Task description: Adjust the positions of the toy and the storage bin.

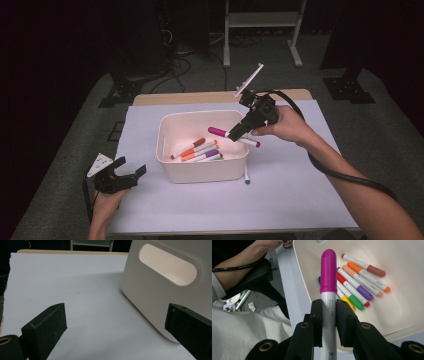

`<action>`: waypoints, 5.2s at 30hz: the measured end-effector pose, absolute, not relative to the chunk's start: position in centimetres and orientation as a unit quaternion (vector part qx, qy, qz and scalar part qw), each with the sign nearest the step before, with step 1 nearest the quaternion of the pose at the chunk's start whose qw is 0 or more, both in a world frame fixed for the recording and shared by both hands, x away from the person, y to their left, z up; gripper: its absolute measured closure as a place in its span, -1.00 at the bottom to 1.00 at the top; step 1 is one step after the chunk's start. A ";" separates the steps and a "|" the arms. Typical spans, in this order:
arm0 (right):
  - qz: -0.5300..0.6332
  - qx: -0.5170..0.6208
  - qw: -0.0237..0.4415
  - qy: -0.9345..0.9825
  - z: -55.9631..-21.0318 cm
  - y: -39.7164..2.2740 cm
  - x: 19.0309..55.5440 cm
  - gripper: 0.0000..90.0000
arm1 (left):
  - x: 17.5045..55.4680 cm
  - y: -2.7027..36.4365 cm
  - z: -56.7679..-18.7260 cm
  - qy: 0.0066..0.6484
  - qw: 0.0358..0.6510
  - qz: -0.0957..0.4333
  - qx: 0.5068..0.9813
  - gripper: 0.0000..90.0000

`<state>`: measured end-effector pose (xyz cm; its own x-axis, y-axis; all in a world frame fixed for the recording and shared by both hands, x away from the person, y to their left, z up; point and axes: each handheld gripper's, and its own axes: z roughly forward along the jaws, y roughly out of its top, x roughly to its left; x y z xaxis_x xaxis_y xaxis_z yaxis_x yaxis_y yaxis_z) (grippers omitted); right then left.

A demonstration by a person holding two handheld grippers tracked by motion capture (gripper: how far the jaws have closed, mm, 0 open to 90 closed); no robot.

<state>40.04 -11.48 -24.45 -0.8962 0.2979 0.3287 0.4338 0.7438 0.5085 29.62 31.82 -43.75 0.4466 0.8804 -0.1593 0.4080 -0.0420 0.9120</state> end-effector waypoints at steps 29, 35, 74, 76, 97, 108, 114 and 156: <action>-0.253 -0.138 0.147 -0.946 -28.0 -3.2 42.4 0.68 | 29.7 32.0 -43.7 0.471 0.514 0.235 0.678 -0.94; -0.239 -0.132 0.154 -0.950 -29.1 -2.2 42.6 0.68 | 29.7 32.0 -43.7 0.470 0.513 0.234 0.679 -0.94; -0.212 -0.154 0.127 -0.957 -30.9 -0.4 42.7 0.31 | 29.8 31.8 -43.6 0.469 0.511 0.233 0.681 -0.94; -0.221 -0.155 0.122 -0.955 -30.2 -1.1 42.7 0.31 | 29.7 31.9 -43.6 0.470 0.514 0.234 0.678 -0.94; -0.285 -0.215 0.067 -0.932 -25.9 -10.7 40.9 0.24 | 29.8 31.8 -43.7 0.470 0.513 0.233 0.679 -0.94; -0.300 -0.262 0.048 -0.916 -25.6 -16.4 39.5 0.17 | 29.8 31.6 -43.6 0.468 0.512 0.232 0.682 -0.94; -0.301 -0.290 0.051 -0.907 -27.5 -19.2 39.3 0.14 | 29.9 31.4 -43.7 0.467 0.513 0.231 0.682 -0.94; -0.307 -0.352 0.057 -0.882 -43.5 -17.1 36.6 -0.18 | 29.9 31.6 -43.8 0.471 0.511 0.229 0.682 -0.94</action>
